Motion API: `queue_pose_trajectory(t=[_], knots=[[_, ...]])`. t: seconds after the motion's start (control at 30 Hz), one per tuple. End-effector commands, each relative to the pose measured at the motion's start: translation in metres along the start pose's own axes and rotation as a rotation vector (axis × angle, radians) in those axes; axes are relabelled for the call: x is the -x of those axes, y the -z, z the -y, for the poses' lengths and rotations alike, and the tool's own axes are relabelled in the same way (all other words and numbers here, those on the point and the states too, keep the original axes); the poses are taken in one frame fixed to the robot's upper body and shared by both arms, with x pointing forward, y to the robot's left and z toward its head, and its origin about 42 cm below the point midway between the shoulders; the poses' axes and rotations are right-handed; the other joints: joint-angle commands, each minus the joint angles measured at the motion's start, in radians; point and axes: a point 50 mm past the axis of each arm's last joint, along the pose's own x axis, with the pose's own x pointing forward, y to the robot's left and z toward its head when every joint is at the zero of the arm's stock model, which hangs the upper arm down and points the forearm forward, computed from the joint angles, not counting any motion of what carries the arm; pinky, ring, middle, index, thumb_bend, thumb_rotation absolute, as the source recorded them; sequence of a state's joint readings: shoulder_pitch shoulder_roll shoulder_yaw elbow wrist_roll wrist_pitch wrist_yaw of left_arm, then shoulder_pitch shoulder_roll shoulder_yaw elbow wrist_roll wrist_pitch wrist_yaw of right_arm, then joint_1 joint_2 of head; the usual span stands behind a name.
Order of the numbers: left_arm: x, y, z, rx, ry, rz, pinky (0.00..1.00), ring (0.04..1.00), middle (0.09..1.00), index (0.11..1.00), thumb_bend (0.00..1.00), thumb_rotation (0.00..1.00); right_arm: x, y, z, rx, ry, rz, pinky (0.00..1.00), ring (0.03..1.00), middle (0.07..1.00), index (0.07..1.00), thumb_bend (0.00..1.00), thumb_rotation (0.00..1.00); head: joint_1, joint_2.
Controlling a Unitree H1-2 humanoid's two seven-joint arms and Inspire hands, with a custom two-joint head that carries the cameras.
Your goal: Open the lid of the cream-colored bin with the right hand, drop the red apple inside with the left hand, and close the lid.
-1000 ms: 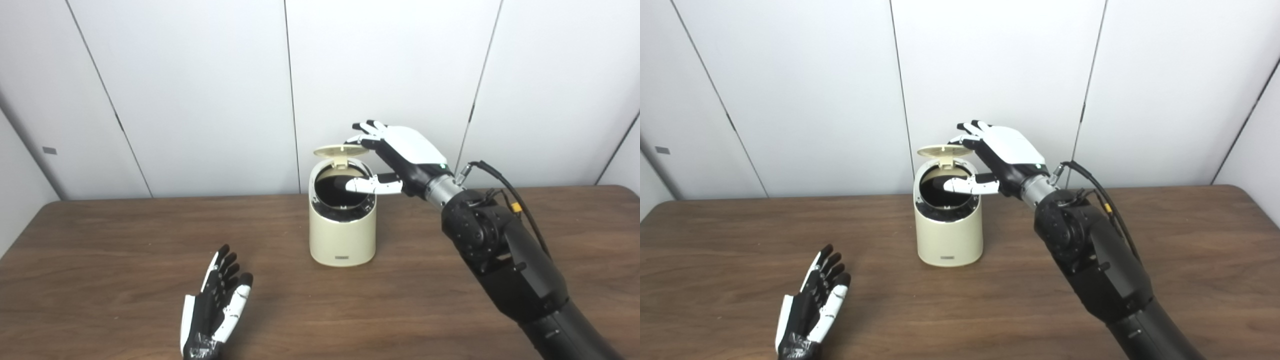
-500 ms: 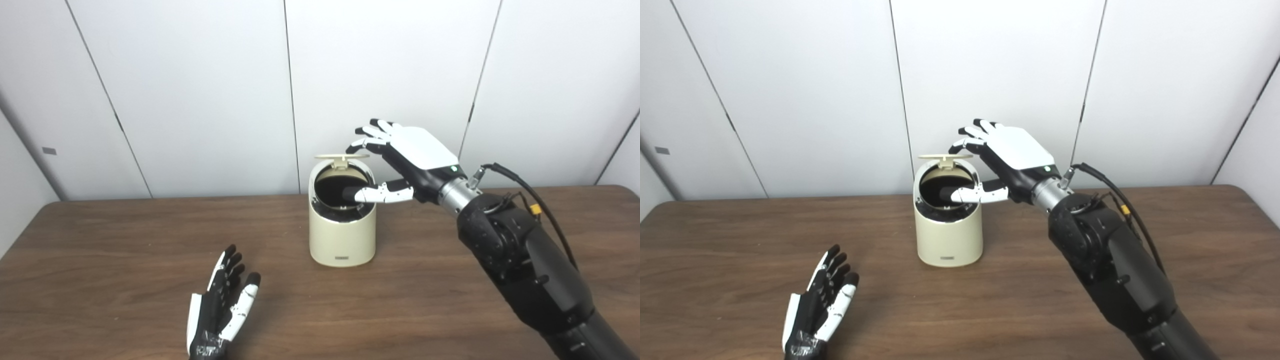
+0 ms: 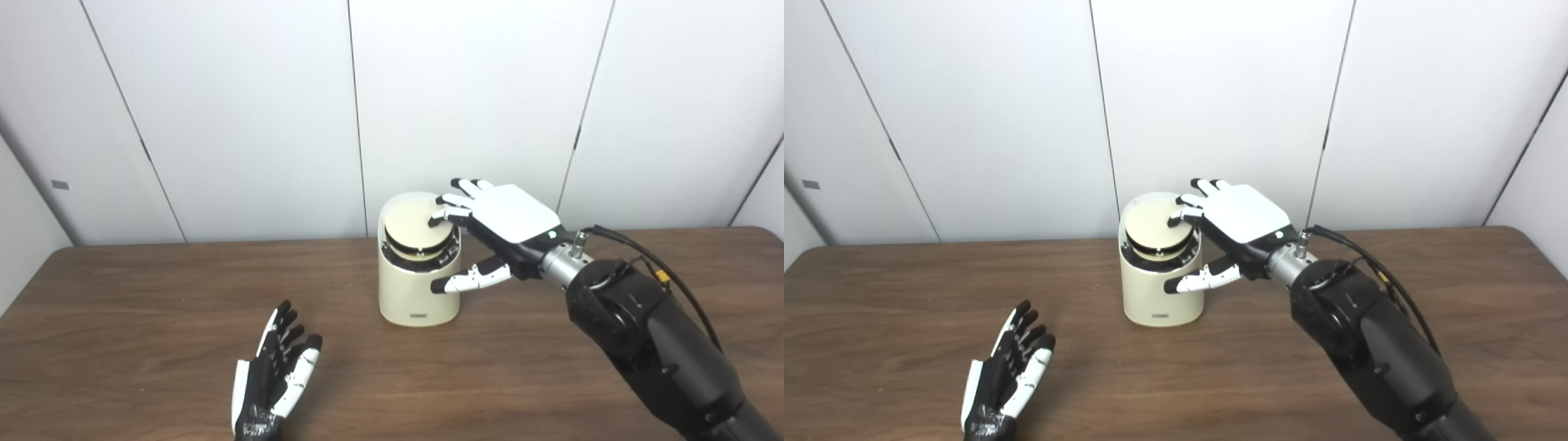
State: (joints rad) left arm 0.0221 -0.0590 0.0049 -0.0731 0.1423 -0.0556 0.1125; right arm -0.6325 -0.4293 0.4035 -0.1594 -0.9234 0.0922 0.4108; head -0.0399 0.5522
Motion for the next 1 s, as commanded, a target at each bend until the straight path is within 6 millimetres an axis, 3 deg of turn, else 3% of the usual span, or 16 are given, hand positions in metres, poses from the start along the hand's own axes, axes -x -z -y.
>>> queue_pose_trajectory(t=[0.0,0.33,0.53,0.77,0.97], knots=[[-0.002,-0.004,0.002,0.001,-0.002,0.027,0.83,0.880,0.936,0.978,0.59,0.58,-0.005,-0.005,0.008,0.013,0.023,0.021,1.00,1.000,0.924,0.784,0.58,0.75,-0.001,0.001],[-0.002,-0.006,0.005,-0.014,0.010,0.026,0.85,0.894,0.947,0.985,0.58,0.60,-0.008,-0.015,-0.010,0.035,-0.021,0.057,1.00,1.000,0.933,0.794,0.58,0.86,0.006,0.007],[-0.002,-0.008,0.006,0.008,0.021,0.022,0.88,0.919,0.965,0.999,0.58,0.60,-0.004,-0.018,-0.016,0.037,-0.032,0.056,1.00,1.000,0.936,0.785,0.58,0.81,0.012,0.013],[-0.002,-0.009,0.006,0.013,0.022,0.029,0.83,0.900,0.964,1.000,0.59,0.59,0.001,-0.018,-0.017,0.050,-0.033,0.054,1.00,1.000,0.939,0.779,0.56,0.81,0.017,0.021],[-0.002,-0.010,0.006,-0.002,0.023,0.034,0.81,0.894,0.961,1.000,0.59,0.60,0.002,-0.021,-0.019,0.063,-0.051,0.055,1.00,1.000,0.996,0.787,0.58,0.85,0.018,0.024]])
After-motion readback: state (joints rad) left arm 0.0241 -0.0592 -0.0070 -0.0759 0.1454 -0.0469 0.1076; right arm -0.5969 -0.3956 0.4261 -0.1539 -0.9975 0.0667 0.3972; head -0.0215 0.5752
